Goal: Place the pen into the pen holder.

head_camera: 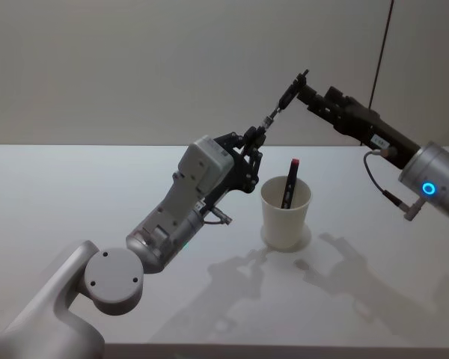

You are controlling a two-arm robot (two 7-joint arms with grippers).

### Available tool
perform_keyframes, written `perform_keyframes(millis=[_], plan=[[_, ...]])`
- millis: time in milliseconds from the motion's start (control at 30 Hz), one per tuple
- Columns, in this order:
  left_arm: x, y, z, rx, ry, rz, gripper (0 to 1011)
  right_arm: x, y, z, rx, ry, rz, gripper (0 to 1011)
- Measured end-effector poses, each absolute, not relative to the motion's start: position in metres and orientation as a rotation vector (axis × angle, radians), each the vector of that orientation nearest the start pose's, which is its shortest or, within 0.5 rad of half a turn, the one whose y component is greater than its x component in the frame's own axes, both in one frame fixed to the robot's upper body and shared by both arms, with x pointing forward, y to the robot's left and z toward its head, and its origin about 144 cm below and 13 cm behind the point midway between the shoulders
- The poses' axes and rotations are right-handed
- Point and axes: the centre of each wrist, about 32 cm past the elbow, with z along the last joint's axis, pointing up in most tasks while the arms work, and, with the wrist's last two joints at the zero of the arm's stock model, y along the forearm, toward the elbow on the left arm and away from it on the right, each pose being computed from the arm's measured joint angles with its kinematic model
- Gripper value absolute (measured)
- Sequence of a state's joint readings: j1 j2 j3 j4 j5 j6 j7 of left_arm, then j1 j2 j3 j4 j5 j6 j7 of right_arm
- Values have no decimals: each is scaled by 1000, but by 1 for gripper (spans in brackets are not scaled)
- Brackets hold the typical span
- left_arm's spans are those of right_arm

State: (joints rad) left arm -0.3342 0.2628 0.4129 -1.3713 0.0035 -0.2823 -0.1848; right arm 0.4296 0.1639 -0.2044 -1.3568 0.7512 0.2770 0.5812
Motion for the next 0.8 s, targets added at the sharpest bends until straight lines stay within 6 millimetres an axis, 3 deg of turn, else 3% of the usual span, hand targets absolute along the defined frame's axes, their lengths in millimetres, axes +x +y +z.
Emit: perform_keyframes(millis=[800], plan=[[533, 196, 1178, 15, -491, 983, 126, 555, -192, 1247, 333, 403, -809, 1001]])
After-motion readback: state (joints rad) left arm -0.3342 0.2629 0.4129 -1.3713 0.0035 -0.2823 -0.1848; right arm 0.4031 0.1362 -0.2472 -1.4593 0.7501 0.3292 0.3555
